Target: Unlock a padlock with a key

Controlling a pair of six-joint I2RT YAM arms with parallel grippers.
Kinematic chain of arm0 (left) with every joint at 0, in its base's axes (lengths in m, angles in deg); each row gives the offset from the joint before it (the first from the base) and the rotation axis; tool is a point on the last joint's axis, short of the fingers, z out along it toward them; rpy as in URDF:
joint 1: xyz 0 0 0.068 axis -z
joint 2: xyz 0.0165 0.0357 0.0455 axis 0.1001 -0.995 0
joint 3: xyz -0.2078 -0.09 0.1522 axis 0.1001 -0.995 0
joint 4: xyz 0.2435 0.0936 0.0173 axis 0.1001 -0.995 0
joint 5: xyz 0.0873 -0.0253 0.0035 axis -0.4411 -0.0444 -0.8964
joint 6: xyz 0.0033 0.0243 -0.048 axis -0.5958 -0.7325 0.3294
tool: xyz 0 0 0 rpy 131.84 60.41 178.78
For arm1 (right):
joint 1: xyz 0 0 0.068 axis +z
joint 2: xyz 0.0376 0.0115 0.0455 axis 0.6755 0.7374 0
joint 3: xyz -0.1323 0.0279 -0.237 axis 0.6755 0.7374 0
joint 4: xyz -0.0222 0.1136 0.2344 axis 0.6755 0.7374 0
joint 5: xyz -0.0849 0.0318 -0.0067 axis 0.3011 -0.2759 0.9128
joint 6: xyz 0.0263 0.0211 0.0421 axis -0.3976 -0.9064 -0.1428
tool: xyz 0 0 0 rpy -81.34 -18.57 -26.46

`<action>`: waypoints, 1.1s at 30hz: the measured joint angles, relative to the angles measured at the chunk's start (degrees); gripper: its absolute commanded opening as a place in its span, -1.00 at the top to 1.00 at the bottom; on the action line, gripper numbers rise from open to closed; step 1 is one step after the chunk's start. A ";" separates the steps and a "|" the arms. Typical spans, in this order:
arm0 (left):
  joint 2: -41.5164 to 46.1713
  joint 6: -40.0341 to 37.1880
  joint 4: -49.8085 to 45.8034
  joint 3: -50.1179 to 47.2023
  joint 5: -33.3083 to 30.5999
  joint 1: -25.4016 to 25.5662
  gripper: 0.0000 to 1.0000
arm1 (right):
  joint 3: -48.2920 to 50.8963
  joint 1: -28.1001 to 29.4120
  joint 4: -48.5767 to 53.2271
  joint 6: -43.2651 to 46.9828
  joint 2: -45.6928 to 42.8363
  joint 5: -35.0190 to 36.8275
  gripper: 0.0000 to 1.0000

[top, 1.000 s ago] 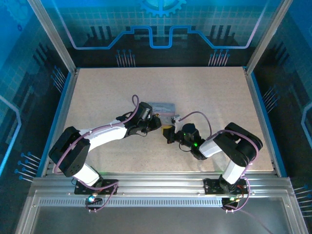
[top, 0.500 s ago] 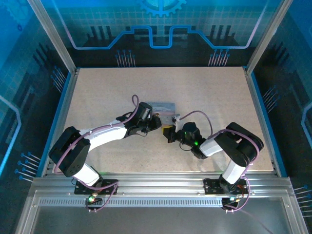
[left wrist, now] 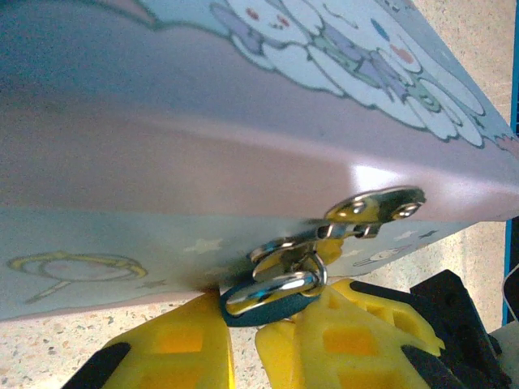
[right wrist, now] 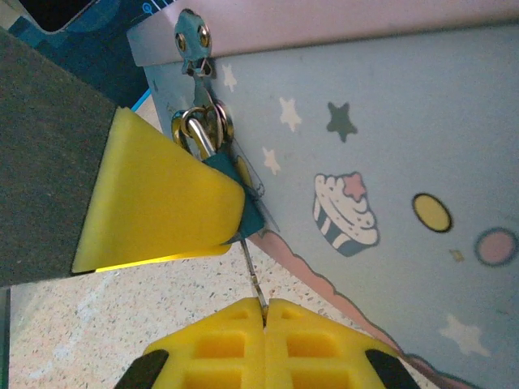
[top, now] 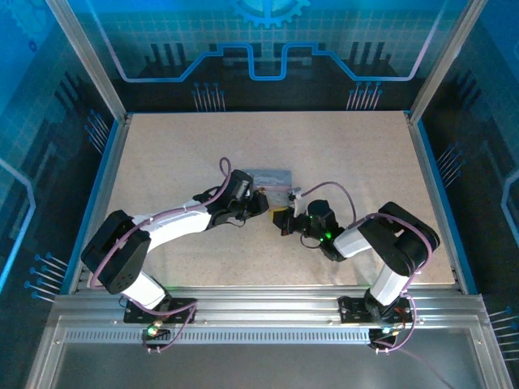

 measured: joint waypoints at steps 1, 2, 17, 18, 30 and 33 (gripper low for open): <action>0.00 0.00 0.00 0.00 0.00 0.00 0.62 | -0.07 -0.07 0.11 0.00 0.00 -0.13 1.00; 0.00 0.00 0.00 0.00 0.00 0.00 0.62 | -0.09 -0.11 0.17 0.00 0.00 -0.22 1.00; 0.13 -0.02 0.83 -0.09 1.40 0.39 0.61 | -1.86 -0.63 -0.83 0.04 -0.09 0.24 1.00; 0.13 -0.04 0.83 -0.09 1.38 0.39 0.61 | -1.86 -0.63 -0.83 0.04 -0.09 0.28 1.00; 5.31 -1.36 -3.19 -1.01 1.01 -1.57 0.04 | -3.41 -0.57 -2.16 0.04 0.04 0.35 1.00; 7.61 -2.21 -4.17 -1.40 1.01 -3.30 -0.21 | -3.50 -0.57 -2.08 0.09 0.42 0.72 1.00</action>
